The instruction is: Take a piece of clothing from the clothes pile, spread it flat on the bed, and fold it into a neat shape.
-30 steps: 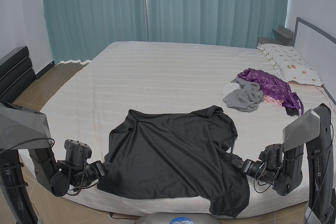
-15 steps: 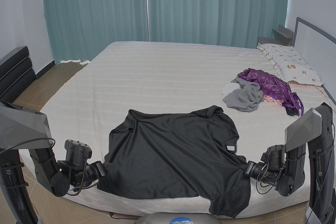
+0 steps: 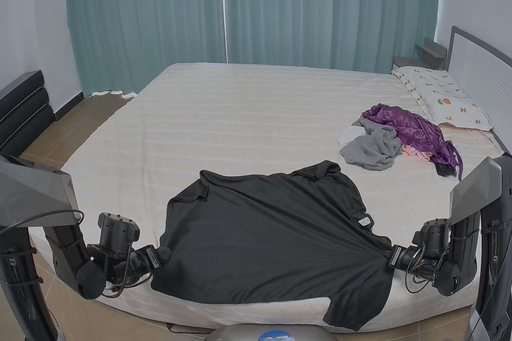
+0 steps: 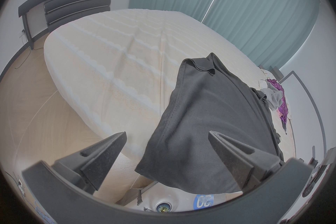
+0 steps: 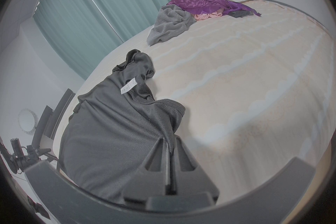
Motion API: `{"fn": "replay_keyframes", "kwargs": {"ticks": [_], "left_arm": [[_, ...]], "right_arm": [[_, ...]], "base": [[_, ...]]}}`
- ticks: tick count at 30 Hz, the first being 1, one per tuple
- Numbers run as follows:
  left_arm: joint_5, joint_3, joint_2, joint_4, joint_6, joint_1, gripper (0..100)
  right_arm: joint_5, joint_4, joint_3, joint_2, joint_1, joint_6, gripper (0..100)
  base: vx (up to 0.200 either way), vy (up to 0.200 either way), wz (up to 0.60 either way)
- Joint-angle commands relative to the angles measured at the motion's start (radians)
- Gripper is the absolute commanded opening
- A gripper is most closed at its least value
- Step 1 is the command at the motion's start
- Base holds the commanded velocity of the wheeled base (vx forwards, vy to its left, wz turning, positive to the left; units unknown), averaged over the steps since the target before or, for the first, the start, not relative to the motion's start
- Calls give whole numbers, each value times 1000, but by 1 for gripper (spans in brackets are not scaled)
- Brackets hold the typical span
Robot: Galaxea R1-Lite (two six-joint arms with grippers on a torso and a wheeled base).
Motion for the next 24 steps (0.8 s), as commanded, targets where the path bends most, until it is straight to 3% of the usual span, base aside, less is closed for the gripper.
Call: {"fn": "replay_keyframes", "kwargs": {"ticks": [1, 7, 8, 18, 24], "left_arm": [[1, 0, 0, -1, 0, 1, 100], [1, -2, -1, -1, 0, 1, 100], [1, -2, -1, -1, 0, 1, 100], [1, -18, -13, -1, -3, 5, 100], [5, -34, -41, -1, -25, 8, 100]], "right_arm": [[0, -13, 13, -8, -25, -20, 0], [0, -13, 28, -1, -34, -46, 0], [0, -13, 28, 2, -31, -47, 100], [13, -13, 21, -64, -30, -31, 100], [13, -13, 8, -160, -22, 49, 100]], "base": [[0, 0, 0], [0, 0, 0], [0, 0, 0], [0, 0, 0], [0, 0, 0]]}}
